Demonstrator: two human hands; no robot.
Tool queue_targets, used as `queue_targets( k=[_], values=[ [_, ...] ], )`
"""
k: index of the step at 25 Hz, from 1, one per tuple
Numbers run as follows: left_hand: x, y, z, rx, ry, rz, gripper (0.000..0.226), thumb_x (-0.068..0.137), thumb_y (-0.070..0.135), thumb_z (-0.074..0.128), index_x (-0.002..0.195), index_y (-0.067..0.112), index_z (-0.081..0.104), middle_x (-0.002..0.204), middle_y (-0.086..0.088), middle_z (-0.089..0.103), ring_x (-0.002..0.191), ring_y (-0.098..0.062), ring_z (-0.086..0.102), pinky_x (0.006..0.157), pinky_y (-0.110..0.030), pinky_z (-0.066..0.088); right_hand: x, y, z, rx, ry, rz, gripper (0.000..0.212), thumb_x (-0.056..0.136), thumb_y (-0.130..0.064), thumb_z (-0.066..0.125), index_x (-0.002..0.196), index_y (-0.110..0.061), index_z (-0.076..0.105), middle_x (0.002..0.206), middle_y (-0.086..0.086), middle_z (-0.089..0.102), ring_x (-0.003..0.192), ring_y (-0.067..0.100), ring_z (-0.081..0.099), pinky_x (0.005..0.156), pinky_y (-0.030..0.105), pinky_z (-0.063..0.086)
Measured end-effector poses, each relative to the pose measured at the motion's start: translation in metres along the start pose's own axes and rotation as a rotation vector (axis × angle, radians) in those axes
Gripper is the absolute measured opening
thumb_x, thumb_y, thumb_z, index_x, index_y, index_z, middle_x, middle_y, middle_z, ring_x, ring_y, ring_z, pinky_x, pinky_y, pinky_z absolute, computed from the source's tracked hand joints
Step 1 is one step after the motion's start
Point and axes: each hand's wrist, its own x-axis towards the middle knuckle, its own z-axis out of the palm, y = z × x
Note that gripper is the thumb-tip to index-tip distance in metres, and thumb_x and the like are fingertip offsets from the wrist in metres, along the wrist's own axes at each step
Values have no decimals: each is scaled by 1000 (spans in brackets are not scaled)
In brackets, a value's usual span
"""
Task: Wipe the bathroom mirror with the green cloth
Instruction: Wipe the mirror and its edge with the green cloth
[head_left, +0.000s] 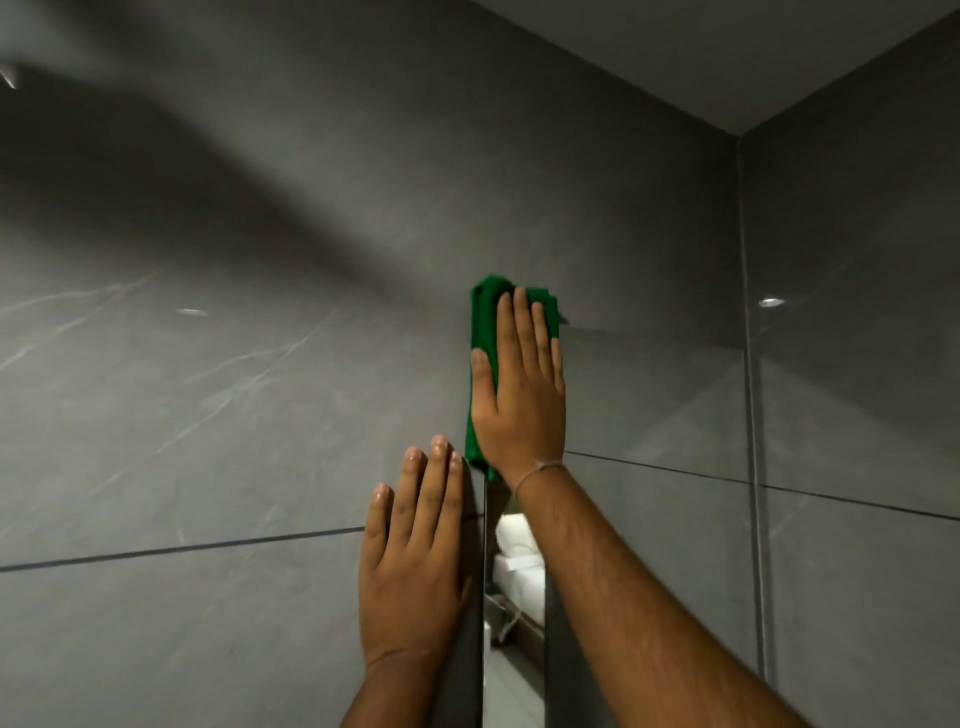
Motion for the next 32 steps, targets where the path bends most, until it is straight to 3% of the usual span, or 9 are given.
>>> queue_targets(
  k=[4, 9, 16, 20, 26, 32],
  values=[
    [0, 0, 2, -22, -19, -17, 100, 82, 30, 90, 166, 9, 38, 177, -11, 24, 166, -27, 7, 134, -46, 4, 27, 0, -1, 1, -1, 16, 63, 114, -40, 33, 171, -18, 17, 180, 3, 12, 167, 22, 6, 136, 46, 4],
    [-4, 0, 10, -44, -13, -18, 102, 86, 35, 87, 168, 9, 34, 179, -11, 20, 167, -27, 7, 135, -46, 1, 8, 2, 1, -7, 22, -28, 64, 113, -40, 31, 171, -16, 18, 180, 7, 12, 167, 24, 7, 135, 46, 7],
    [-5, 2, 8, -60, -6, -12, 74, 104, 44, 49, 170, 13, 32, 180, -11, 20, 167, -33, 17, 134, -52, 15, -72, 14, 3, -28, -32, -26, 66, 111, -41, 31, 171, -17, 15, 180, 4, 8, 167, 20, 3, 136, 41, 3],
    [-7, 3, 13, -81, 8, -33, 82, 102, 32, 69, 171, 17, 29, 182, -9, 15, 168, -31, 13, 135, -53, 14, -109, 17, 4, -30, -53, 12, 67, 110, -40, 32, 171, -19, 12, 181, 2, 6, 167, 18, 0, 135, 37, -2],
    [-8, 2, 13, -86, -8, -31, 72, 109, 28, 54, 173, 16, 24, 183, -8, 9, 169, -28, 6, 136, -49, 4, -166, 22, 7, -30, -106, -10, 65, 112, -45, 20, 171, -24, 1, 181, 0, -1, 167, 20, 1, 135, 38, -3],
    [-7, 2, 7, -122, -54, -31, 89, 100, 29, 70, 173, 18, 22, 183, -8, 7, 169, -29, 3, 136, -47, -3, -268, 30, 14, -64, -168, 10, 83, 102, -34, 44, 172, -21, 2, 181, 5, 4, 167, 25, 4, 135, 41, -2]
  ],
)
